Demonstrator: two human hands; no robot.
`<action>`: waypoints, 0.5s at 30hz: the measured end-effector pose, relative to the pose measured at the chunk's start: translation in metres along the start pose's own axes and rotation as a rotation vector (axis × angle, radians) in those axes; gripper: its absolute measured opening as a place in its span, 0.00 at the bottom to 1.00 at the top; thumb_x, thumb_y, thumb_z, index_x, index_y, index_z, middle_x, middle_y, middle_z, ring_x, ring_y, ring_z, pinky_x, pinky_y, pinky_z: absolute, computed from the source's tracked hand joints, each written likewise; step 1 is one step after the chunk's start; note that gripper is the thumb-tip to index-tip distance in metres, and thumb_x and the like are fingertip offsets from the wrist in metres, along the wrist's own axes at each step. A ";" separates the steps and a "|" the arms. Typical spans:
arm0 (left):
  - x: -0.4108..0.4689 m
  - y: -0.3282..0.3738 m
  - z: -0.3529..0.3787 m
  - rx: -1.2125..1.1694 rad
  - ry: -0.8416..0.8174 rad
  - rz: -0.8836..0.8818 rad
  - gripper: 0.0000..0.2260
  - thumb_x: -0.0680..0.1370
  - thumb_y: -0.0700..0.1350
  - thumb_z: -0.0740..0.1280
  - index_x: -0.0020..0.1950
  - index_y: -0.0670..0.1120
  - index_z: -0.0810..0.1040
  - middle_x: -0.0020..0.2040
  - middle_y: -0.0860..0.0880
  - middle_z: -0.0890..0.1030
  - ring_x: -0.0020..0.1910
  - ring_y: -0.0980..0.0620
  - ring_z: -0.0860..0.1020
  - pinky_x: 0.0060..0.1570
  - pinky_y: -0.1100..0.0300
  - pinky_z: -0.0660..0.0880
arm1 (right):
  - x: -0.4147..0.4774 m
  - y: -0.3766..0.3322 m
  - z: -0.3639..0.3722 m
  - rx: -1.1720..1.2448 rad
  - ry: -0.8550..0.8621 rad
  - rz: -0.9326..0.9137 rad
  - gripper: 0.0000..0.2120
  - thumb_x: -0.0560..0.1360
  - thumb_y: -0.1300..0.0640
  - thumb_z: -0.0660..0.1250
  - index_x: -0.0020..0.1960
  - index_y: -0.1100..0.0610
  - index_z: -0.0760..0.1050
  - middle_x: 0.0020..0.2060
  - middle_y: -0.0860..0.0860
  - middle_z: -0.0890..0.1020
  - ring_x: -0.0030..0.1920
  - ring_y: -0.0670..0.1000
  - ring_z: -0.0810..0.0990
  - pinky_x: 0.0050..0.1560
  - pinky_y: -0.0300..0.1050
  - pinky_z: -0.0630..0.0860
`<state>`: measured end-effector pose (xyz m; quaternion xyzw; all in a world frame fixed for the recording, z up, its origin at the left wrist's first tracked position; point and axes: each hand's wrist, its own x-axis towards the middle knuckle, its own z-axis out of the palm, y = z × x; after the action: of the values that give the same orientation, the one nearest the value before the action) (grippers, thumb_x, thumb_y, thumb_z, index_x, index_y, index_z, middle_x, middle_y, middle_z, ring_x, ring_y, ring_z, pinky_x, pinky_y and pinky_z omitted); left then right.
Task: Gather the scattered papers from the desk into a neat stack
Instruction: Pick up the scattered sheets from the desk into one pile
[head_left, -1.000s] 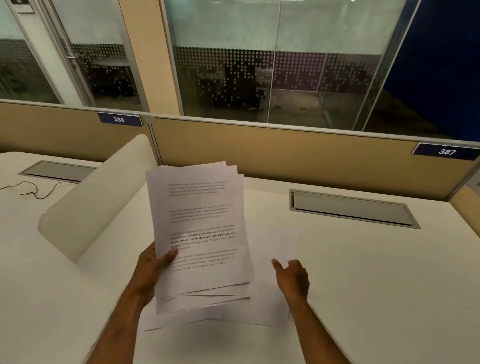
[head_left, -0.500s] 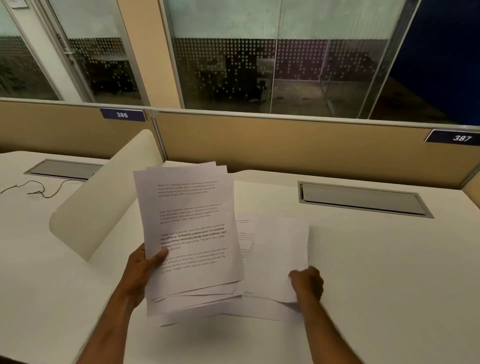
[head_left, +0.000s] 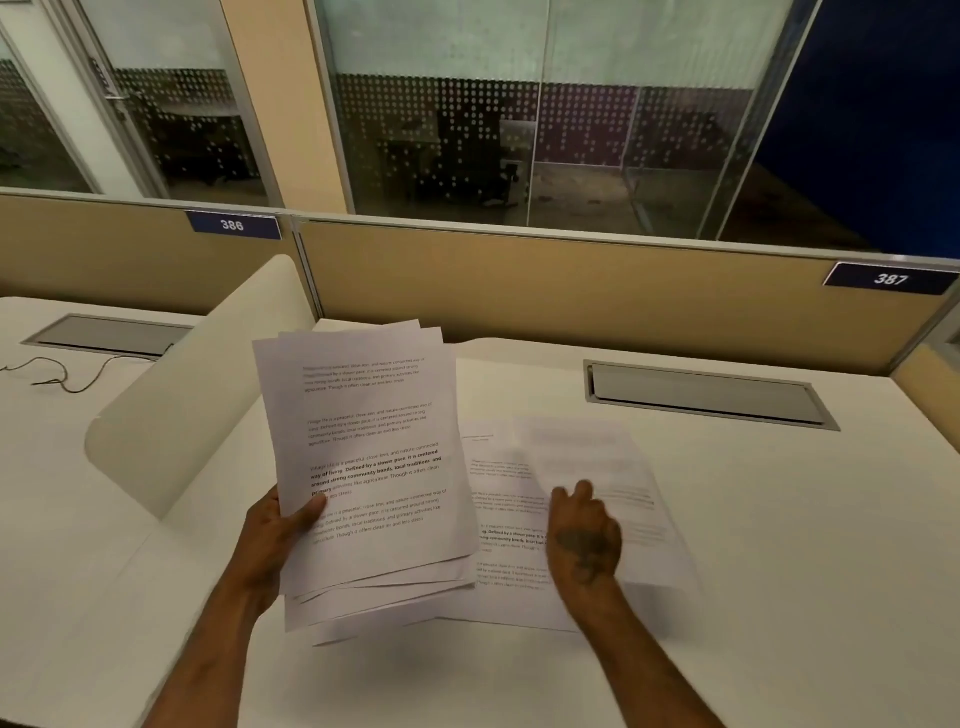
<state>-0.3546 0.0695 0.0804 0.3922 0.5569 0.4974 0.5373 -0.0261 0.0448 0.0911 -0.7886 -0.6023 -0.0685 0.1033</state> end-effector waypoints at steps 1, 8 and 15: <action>-0.001 -0.001 -0.002 0.000 0.003 -0.002 0.14 0.71 0.47 0.73 0.57 0.51 0.80 0.49 0.46 0.88 0.43 0.39 0.87 0.39 0.45 0.85 | -0.007 -0.002 0.012 0.019 -0.043 -0.013 0.17 0.47 0.66 0.85 0.27 0.56 0.79 0.28 0.55 0.81 0.22 0.52 0.78 0.18 0.38 0.72; -0.012 -0.006 -0.020 0.022 0.035 -0.003 0.13 0.71 0.47 0.73 0.55 0.51 0.81 0.49 0.47 0.88 0.42 0.44 0.88 0.37 0.52 0.85 | -0.021 0.011 0.072 0.305 -0.573 0.233 0.31 0.73 0.31 0.63 0.57 0.58 0.80 0.54 0.55 0.83 0.52 0.55 0.84 0.50 0.46 0.80; -0.022 -0.012 -0.028 0.012 0.054 0.000 0.10 0.76 0.41 0.70 0.57 0.49 0.80 0.50 0.47 0.88 0.43 0.45 0.88 0.37 0.55 0.85 | 0.014 0.105 0.080 0.224 -0.417 0.588 0.27 0.78 0.43 0.64 0.70 0.58 0.67 0.66 0.60 0.70 0.65 0.60 0.70 0.63 0.57 0.73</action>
<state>-0.3783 0.0424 0.0711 0.3817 0.5744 0.5044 0.5196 0.0778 0.0508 0.0080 -0.9086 -0.3620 0.1924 0.0795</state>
